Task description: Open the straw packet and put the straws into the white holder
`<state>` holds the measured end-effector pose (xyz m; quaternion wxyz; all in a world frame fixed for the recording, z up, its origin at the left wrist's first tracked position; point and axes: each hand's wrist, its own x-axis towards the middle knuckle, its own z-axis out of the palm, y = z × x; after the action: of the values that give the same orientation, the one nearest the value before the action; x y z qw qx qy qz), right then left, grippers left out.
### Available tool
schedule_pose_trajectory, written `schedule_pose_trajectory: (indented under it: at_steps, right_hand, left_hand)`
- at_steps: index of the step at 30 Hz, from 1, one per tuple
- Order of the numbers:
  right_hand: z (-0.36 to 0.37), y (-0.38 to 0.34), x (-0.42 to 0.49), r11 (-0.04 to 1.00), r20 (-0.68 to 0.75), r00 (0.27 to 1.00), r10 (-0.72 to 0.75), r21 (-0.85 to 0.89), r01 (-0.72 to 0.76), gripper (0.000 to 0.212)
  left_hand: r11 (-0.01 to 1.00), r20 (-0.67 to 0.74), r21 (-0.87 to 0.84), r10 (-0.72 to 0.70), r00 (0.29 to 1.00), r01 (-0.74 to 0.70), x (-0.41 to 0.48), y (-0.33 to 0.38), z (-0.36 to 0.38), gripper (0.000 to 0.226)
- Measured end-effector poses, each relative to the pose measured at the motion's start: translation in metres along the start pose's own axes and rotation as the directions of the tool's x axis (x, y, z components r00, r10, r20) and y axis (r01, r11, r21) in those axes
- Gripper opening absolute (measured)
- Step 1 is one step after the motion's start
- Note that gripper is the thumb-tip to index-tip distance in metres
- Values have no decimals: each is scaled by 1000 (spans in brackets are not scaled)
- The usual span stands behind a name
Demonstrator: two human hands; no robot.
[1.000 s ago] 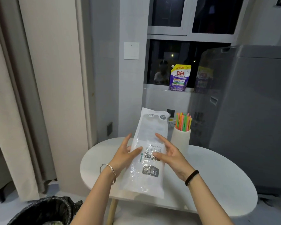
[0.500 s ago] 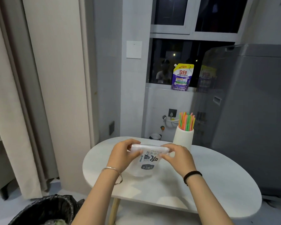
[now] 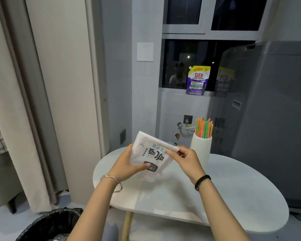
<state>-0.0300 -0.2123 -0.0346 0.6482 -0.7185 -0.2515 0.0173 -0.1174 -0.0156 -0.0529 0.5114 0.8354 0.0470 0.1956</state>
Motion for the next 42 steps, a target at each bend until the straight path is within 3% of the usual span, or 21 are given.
schedule_pose_trajectory:
  at_steps: [5,8,10,14,18,21,24,27,31,35,37,39,42]
  right_hand:
    - [30,6,2,988,34,997,75,130,-79,5]
    - [59,16,7,997,44,997,64,47,-67,16]
    - [77,21,9,997,52,995,81,-14,-81,27]
    - [113,32,10,991,116,984,134,4,-136,29]
    - [141,41,8,987,166,973,158,-18,-158,24]
    - [155,49,9,985,197,965,172,-24,-171,18]
    - [162,55,10,982,203,961,190,-40,-185,17]
    - [163,58,10,979,209,956,205,-64,-196,17]
    - [162,61,10,977,201,958,207,-88,-193,18]
    - [161,62,7,975,210,954,214,-108,-195,16]
    - [160,61,6,973,219,951,220,-126,-196,16]
    - [158,61,5,970,233,946,223,-146,-193,16]
    - [154,57,3,971,251,943,217,-157,-182,18]
  left_hand:
    - [996,21,-43,-76,997,77,-9,-6,-29,28]
    - [992,-17,2,-130,991,130,-19,-23,-51,18]
    - [983,-137,43,-170,976,177,-27,-40,-68,16]
    - [911,-473,145,-278,836,385,-54,-88,-114,27]
    - [804,-580,94,-435,688,588,-90,-145,-146,32]
    - [696,-508,18,-612,606,718,-121,-195,-150,39]
    - [514,-365,18,-795,484,858,-145,-232,-145,38]
    - [419,-290,160,-845,449,894,-149,-249,-138,40]
    - [345,-272,172,-884,381,923,-138,-251,-124,58]
    - [238,-298,3,-927,228,971,-134,-252,-117,91]
    - [251,-277,-102,-937,215,963,-131,-248,-117,94]
    - [300,-281,-166,-927,247,939,-127,-246,-121,93]
    - [406,-371,-84,-860,350,910,-120,-241,-123,89]
